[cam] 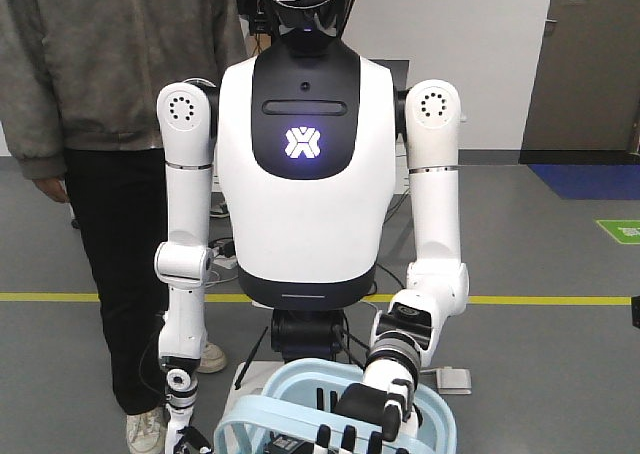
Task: Pick snacks and fruit into basket
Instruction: 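Withdraw both open grippers and turn the base away from the basket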
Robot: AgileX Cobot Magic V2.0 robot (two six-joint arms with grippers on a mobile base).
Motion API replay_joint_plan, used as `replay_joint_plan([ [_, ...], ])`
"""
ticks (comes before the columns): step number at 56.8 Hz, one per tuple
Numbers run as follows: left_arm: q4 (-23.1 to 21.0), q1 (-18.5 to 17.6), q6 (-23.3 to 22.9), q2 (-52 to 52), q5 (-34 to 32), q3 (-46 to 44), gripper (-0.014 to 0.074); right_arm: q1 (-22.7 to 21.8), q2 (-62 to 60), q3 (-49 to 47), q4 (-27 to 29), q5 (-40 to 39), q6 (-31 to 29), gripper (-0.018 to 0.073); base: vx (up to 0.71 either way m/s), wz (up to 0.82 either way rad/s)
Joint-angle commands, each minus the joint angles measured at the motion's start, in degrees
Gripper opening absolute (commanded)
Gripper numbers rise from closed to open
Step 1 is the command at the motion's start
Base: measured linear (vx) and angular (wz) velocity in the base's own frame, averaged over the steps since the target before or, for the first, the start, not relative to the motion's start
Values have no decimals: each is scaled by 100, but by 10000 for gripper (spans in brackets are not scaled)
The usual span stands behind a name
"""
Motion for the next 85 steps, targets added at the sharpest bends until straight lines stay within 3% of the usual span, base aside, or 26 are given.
replay_joint_plan([
  [1, 113, -6, -34, 18, -390, -176, 495, -43, -39, -183, 146, -368, -28, 396, 0, 0],
  [33, 113, -6, -34, 29, -391, -176, 495, -43, -68, -183, 146, -372, -28, 396, -5, 5],
  [85, 113, -6, -34, 29, -391, -176, 495, -43, -16, -183, 146, -357, -28, 396, -27, 17],
])
